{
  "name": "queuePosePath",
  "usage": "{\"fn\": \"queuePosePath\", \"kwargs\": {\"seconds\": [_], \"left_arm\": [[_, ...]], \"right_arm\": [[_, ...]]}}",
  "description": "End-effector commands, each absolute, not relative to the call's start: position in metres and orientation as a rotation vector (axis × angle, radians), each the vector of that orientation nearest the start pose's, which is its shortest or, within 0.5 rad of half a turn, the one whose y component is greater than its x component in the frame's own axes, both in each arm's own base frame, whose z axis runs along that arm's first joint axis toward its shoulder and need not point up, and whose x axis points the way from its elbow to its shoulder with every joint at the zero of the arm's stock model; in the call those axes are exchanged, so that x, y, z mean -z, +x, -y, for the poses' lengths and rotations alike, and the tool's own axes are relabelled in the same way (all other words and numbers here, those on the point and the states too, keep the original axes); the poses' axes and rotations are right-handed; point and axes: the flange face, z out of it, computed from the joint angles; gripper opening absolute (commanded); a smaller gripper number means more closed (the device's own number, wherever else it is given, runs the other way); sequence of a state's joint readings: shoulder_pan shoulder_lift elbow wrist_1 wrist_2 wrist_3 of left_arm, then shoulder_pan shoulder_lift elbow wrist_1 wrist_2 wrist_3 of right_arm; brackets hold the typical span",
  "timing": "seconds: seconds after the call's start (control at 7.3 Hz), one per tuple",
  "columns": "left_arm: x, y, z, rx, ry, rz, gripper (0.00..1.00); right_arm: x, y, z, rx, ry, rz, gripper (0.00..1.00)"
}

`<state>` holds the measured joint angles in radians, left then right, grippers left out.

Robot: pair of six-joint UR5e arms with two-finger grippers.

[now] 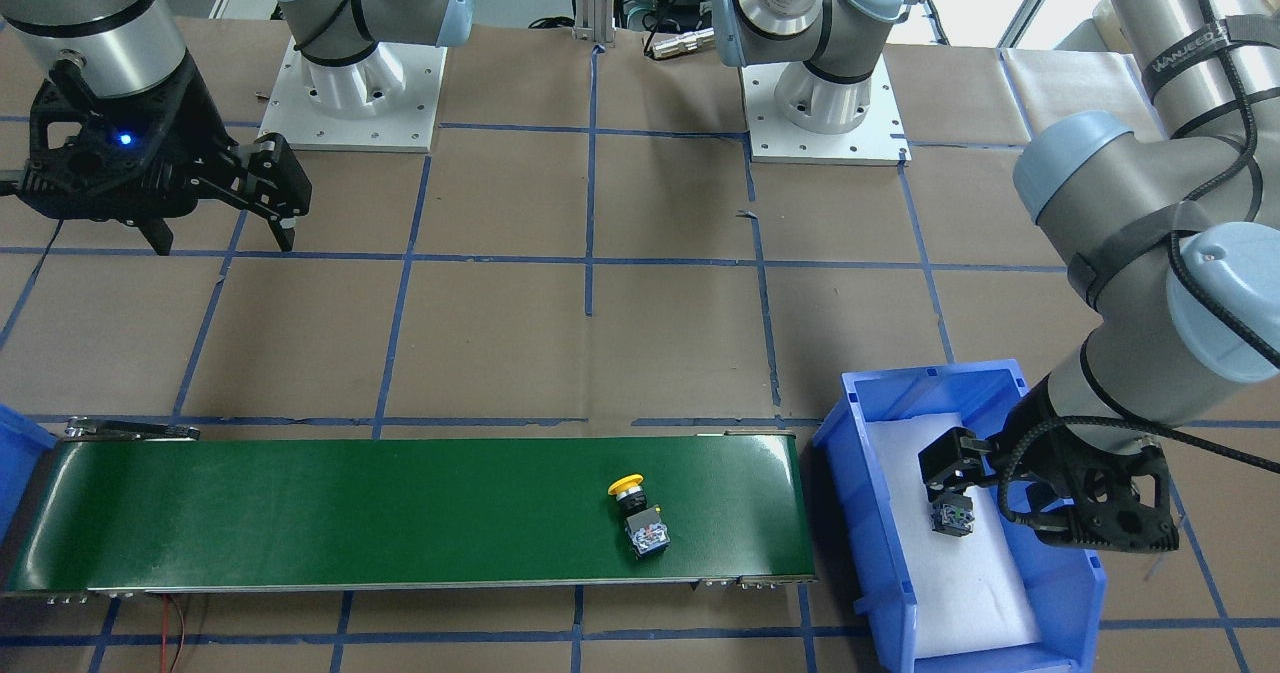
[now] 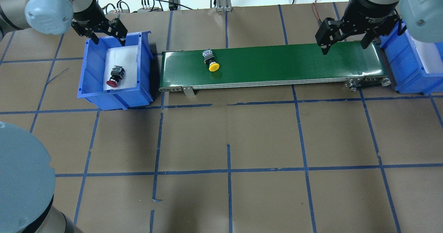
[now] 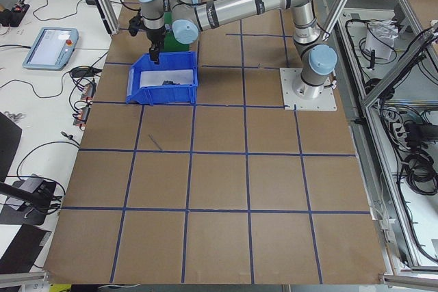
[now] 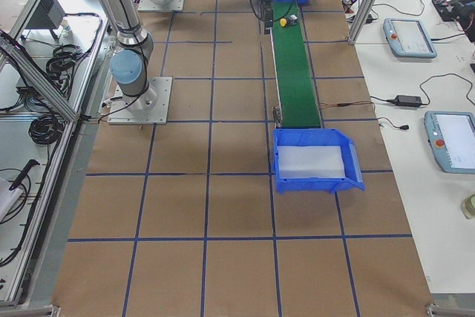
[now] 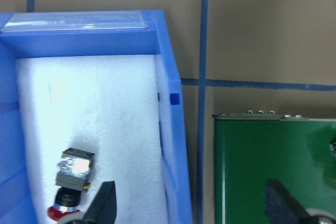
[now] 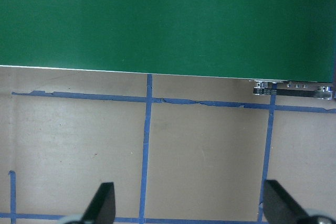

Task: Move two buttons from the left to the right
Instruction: 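Lower the left gripper into the bin and grasp the red button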

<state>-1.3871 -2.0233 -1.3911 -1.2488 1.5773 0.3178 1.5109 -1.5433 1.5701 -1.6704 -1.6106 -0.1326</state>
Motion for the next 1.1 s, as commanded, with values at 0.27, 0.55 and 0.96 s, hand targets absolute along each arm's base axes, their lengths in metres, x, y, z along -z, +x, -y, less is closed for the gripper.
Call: {"fn": "queuePosePath", "kwargs": {"seconds": [0.27, 0.55, 0.96], "left_arm": [[-0.312, -0.002, 0.676, -0.007, 0.307, -3.121, 0.75], [-0.291, 0.032, 0.669, -0.058, 0.257, -3.15, 0.75], [-0.266, 0.027, 0.67, -0.118, 0.247, -3.159, 0.74]], "right_arm": [[-0.484, 0.101, 0.517, 0.106, -0.058, -3.146, 1.0], [-0.483, 0.103, 0.518, 0.11, -0.073, -3.129, 1.0], [-0.482, 0.102, 0.518, 0.101, -0.08, -3.123, 1.0]]}}
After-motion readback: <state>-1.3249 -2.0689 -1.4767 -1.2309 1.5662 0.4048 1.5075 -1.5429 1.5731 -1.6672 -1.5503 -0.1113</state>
